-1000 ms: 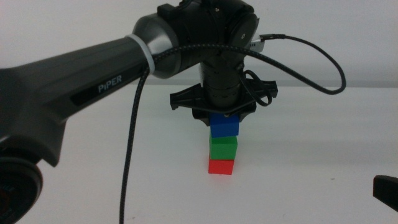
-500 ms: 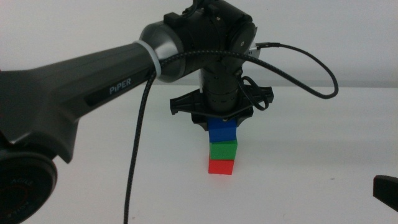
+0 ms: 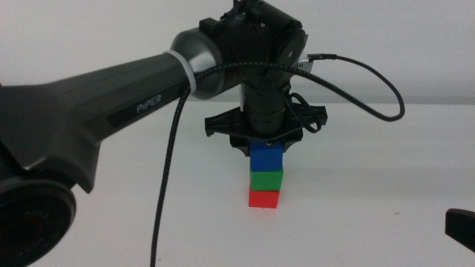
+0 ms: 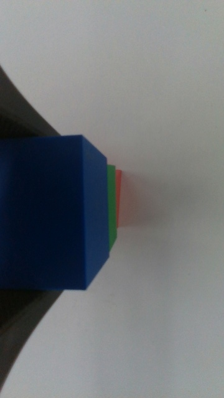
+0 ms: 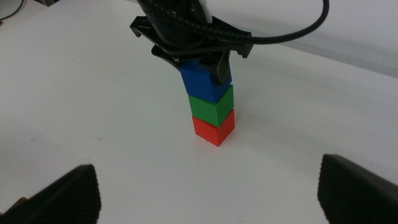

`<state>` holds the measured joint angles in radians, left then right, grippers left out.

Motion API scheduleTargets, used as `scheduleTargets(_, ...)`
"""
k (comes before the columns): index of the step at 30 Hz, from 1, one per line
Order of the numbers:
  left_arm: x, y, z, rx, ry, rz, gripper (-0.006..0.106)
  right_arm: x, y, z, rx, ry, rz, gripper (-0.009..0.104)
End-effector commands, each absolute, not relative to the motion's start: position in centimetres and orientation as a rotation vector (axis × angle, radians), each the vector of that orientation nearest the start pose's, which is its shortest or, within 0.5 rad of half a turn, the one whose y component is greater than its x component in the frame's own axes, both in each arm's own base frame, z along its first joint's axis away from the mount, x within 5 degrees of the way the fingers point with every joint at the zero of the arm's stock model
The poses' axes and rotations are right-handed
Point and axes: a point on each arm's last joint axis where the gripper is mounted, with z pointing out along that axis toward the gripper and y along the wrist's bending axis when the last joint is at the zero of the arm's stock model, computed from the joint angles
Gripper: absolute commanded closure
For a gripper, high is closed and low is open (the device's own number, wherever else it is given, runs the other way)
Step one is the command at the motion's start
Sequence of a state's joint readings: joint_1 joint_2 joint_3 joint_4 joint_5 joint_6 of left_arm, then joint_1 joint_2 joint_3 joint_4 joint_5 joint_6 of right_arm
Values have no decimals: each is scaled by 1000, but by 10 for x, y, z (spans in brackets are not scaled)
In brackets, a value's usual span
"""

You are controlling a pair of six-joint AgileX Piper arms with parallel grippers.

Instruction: Stack red cubes first, then green, then blue cubes in a specific spot.

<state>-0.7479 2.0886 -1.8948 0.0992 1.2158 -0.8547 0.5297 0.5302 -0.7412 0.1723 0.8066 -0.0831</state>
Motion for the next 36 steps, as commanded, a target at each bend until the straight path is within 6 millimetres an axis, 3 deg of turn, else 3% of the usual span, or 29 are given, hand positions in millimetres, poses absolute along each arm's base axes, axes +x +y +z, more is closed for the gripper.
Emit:
scheduleTargets(1,327,-296,246,-134,2999,-73,102,71,53,349,-582,2014,458,2)
scheduleTargets(5,327,-295,246,-125,2998,-70,94,71,53,349,-582,2014,458,2)
scheduleTargets(6,327,-295,246,-122,2998,-70,88,71,53,349,-582,2014,458,2)
scheduleTargets(7,327,-295,246,-119,2998,-70,75,71,53,349,-582,2014,458,2)
scheduleTargets(9,327,-295,246,-112,2998,-69,68,71,53,349,-582,2014,458,2)
scheduleTargets(12,327,-295,246,-85,3000,-65,48,71,53,349,-582,2014,458,2)
scheduleTargets(23,326,-294,251,46,2989,-67,25,71,53,349,-582,2014,458,2)
scheduleTargets(26,320,-289,274,96,2946,-113,19,71,53,349,-582,2014,458,2)
scheduleTargets(29,309,-275,316,146,2849,-159,16,71,53,349,-582,2014,458,2)
scheduleTargets(32,285,-246,359,223,2739,-151,13,71,53,349,-582,2014,458,2)
scheduleTargets(36,242,-196,389,482,2615,-33,12,71,53,349,-582,2014,458,2)
